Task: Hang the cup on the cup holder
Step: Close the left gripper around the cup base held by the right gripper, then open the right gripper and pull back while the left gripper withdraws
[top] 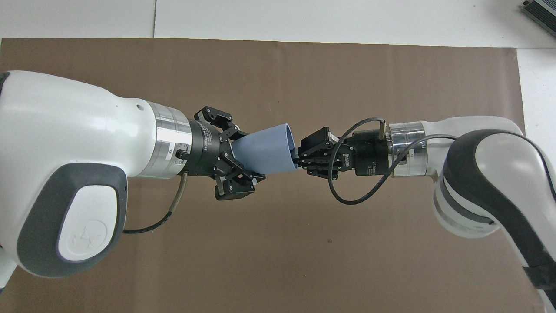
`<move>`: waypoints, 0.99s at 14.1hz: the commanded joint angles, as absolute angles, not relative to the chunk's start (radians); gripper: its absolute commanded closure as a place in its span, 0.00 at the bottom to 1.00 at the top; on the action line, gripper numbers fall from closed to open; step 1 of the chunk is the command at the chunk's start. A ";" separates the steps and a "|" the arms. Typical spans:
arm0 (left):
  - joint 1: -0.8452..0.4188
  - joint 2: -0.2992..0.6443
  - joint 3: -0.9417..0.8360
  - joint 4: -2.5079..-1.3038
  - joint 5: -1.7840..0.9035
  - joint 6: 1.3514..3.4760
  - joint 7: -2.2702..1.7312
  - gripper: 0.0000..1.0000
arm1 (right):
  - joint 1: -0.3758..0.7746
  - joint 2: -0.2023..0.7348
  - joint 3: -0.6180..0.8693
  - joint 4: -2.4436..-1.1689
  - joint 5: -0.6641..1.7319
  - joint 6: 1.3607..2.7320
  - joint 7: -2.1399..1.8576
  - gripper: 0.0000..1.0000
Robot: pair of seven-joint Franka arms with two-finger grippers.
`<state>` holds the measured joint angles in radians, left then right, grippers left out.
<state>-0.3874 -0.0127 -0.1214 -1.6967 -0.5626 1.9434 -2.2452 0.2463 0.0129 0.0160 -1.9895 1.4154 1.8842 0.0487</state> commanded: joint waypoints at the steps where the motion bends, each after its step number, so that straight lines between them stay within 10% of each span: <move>1: -0.410 -0.037 -0.112 -1.720 -0.516 1.965 -2.266 1.00 | 0.244 0.009 0.021 -1.991 1.437 1.891 0.069 0.79; 3: -0.411 -0.038 -0.114 -1.723 -0.480 1.965 -2.258 1.00 | 0.239 0.005 0.021 -1.993 1.436 1.887 0.071 0.66; 6: -0.407 -0.038 -0.115 -1.723 -0.436 1.962 -2.237 1.00 | 0.224 -0.005 0.018 -1.993 1.422 1.879 0.071 0.00; 14: -0.390 -0.067 -0.107 -1.790 -0.267 1.963 -1.954 1.00 | 0.172 -0.041 0.011 -1.970 1.149 1.825 0.110 0.00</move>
